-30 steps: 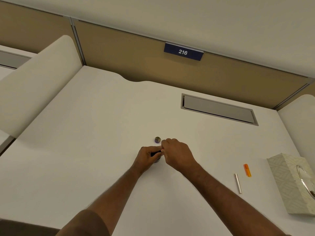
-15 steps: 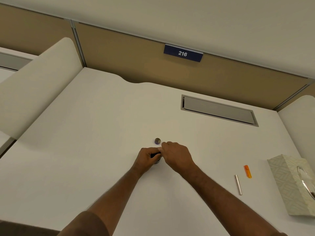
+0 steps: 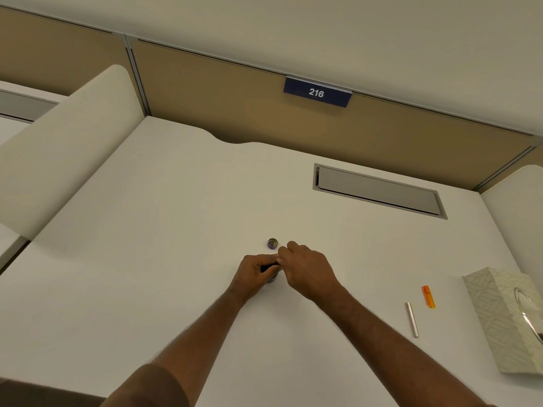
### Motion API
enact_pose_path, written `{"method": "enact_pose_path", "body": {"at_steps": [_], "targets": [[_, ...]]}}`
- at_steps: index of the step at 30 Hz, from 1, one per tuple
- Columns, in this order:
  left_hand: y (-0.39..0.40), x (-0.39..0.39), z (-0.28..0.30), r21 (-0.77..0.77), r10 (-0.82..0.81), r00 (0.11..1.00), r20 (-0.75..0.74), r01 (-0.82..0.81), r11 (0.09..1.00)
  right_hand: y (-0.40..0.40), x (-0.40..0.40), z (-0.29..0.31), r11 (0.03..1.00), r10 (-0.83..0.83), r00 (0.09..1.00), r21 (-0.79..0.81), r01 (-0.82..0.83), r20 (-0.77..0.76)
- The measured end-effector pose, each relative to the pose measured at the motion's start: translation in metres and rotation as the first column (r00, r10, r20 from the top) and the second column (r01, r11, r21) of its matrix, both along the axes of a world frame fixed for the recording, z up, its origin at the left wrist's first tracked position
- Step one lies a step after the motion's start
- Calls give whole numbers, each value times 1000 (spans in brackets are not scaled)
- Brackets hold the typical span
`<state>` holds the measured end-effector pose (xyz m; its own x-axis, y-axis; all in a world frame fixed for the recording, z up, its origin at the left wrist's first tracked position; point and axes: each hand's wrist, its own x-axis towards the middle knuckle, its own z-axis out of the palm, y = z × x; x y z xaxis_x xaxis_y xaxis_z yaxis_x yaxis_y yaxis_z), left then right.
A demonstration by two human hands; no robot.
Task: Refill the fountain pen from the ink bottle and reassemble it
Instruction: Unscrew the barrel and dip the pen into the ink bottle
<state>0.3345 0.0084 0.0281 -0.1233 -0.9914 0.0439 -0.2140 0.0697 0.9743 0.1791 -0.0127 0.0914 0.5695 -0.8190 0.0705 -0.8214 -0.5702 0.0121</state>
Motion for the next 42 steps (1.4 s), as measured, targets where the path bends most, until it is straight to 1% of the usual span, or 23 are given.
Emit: {"method": "enact_pose_path", "body": {"at_steps": [4,6,9,12,15,19,25,29,32,35,39,42], "targets": [[0,-1,3,-17,19,1000,22,-19,1000,-1,6,0,992,-82,995,91,86,-51],[0,-1,3,-21,22,1000,19,-22,1000,-1,6,1,991,-90,995,98,94,-53],[0,1,2,-30,11,1000,15,-11,999,-2,1,-1,998,-39,998,45,41,-49],[-1,0,0,-29,3,1000,22,-2,1000,-3,-7,-3,1000,8,999,-18,-7,37],[-1,0,-2,-20,2,1000,13,-2,1000,-3,-11,-3,994,80,996,-70,-78,30],[0,0,2,-29,-1,1000,-5,1,1000,-3,-7,-1,991,90,996,-105,-87,19],[-1,0,2,-37,8,1000,10,-7,999,-2,-2,-3,998,15,1000,-59,-15,-4],[-1,0,1,-50,12,1000,15,-12,999,-1,4,0,999,-20,999,29,20,-31],[-2,0,1,-56,18,1000,21,-17,998,-2,0,1,1000,4,1000,-16,-5,-20],[-1,1,1,-53,7,1000,12,-6,999,-1,-5,1,997,39,999,-72,-37,24],[-1,1,-1,-10,3,1000,-6,-3,1000,-1,-9,0,987,86,996,-136,-84,10],[0,1,2,-5,-1,1000,-14,1,1000,0,-6,-2,986,75,997,-151,-73,6]]}}
